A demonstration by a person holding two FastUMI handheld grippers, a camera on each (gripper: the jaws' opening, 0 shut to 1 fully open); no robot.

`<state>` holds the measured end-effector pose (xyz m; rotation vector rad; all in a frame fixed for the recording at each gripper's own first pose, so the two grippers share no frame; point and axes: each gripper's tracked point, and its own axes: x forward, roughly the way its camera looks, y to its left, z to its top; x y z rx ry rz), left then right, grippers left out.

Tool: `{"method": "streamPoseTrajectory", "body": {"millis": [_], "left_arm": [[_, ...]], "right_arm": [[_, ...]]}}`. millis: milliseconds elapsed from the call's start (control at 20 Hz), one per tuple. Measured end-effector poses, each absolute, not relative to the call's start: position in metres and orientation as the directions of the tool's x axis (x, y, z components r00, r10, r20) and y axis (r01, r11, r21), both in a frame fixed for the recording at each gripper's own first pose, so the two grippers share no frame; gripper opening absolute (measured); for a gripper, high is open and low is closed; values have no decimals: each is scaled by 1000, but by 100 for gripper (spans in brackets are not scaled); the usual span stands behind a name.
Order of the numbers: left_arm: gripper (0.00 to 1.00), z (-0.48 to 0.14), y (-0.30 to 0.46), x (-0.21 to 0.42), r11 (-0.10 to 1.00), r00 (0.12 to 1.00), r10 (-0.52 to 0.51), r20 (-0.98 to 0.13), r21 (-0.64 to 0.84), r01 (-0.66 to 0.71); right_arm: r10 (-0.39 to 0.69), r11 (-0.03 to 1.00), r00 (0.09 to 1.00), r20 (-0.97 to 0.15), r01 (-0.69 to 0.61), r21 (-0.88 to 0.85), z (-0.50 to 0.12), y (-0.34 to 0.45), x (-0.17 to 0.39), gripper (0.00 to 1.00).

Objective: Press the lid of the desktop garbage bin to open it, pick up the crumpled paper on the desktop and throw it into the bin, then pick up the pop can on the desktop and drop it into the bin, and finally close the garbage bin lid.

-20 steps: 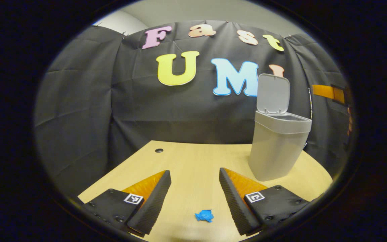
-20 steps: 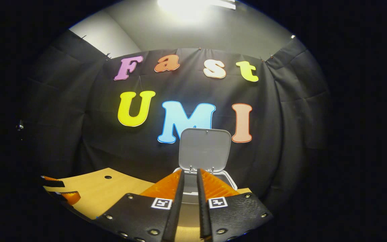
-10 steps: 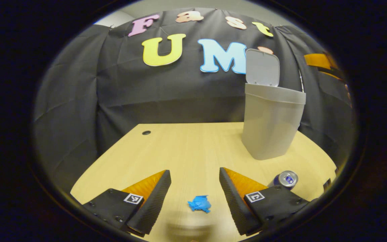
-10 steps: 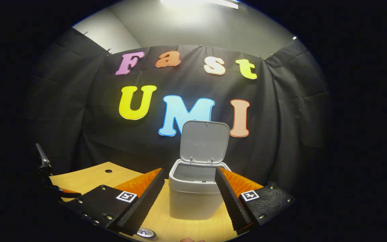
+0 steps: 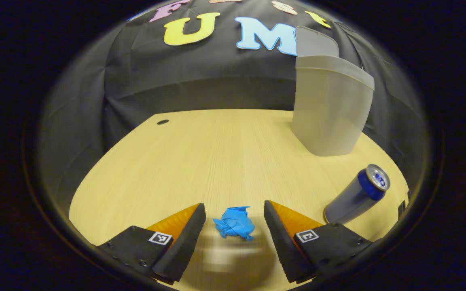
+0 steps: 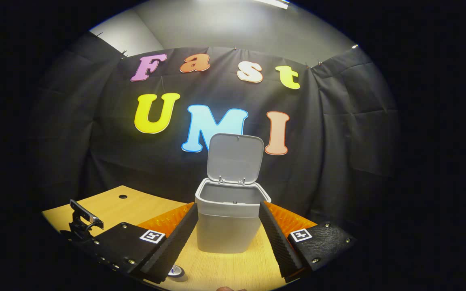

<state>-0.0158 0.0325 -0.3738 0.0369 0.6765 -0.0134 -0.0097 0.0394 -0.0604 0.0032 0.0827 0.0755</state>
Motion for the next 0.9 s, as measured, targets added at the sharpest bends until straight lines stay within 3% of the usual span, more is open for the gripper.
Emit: {"method": "streamPoseTrajectory", "body": {"millis": [250,500,550,650,700,750,800,900], "left_arm": [[96,-394,40,-16,999,737,13,-675,36,15],[75,-397,45,-15,997,740,29,-672,74,29],[61,-398,43,-15,997,740,26,-672,73,32],[53,-398,46,-15,996,738,43,-673,88,23],[35,-397,44,-16,996,741,32,-671,81,30],[35,-395,47,-17,996,743,47,-668,90,18],[27,-394,46,-16,997,745,40,-665,81,19],[26,-387,47,-15,996,756,43,-653,89,21]], "right_arm": [[53,999,994,-97,-53,-4,-61,35,-17,96],[44,999,993,-110,-44,10,-67,32,-19,96],[44,999,993,-111,-42,14,-67,31,-19,96],[38,999,993,-111,-37,14,-68,28,-19,96],[33,999,993,-112,-32,12,-67,26,-19,96],[29,1000,993,-113,-28,11,-69,24,-19,96],[27,1000,993,-112,-26,13,-69,21,-19,96],[26,999,993,-112,-24,22,-70,17,-19,96]]}}
